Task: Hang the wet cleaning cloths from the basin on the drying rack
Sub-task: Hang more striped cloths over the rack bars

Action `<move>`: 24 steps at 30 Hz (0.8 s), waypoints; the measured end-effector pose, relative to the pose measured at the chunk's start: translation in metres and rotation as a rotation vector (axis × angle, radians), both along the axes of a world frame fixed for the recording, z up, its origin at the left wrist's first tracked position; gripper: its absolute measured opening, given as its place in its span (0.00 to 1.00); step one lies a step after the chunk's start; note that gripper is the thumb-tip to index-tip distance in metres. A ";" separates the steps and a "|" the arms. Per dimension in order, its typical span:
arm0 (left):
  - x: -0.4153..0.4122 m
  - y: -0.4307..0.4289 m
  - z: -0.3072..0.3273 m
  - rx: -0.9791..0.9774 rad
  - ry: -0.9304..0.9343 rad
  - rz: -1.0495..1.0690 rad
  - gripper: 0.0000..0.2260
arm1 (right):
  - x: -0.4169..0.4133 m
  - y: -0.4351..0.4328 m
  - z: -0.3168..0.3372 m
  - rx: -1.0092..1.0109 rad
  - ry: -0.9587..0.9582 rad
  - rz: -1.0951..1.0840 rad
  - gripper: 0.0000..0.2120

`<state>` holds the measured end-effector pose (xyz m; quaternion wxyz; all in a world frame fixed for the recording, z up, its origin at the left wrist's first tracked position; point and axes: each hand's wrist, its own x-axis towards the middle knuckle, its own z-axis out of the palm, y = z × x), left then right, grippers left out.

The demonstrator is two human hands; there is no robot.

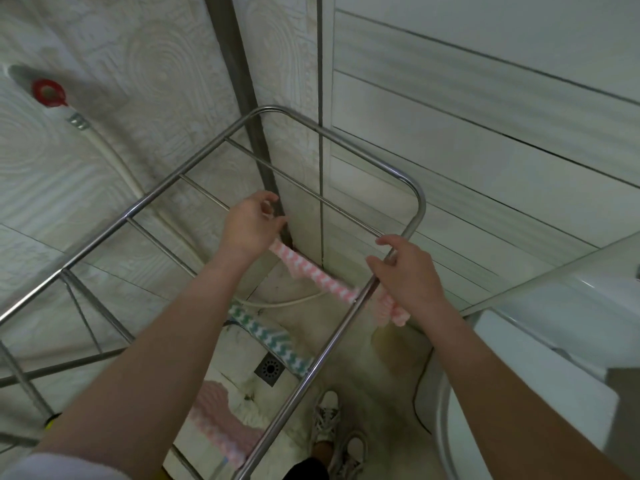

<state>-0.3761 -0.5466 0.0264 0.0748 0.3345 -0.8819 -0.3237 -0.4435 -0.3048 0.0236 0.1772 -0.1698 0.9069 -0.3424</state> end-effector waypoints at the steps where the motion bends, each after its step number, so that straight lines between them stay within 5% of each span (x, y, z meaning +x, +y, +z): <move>1: 0.005 -0.001 0.001 -0.041 -0.001 -0.012 0.12 | 0.004 0.001 0.004 -0.009 -0.039 0.066 0.13; 5: 0.028 -0.002 -0.007 -0.103 -0.081 -0.107 0.07 | 0.022 -0.003 0.005 0.150 -0.070 0.298 0.11; 11: 0.034 -0.001 -0.013 -0.152 -0.094 -0.190 0.10 | 0.029 -0.007 -0.001 0.314 0.066 0.357 0.10; 24: 0.036 -0.001 -0.020 -0.125 -0.067 -0.149 0.12 | 0.039 0.004 -0.005 0.234 0.128 0.298 0.11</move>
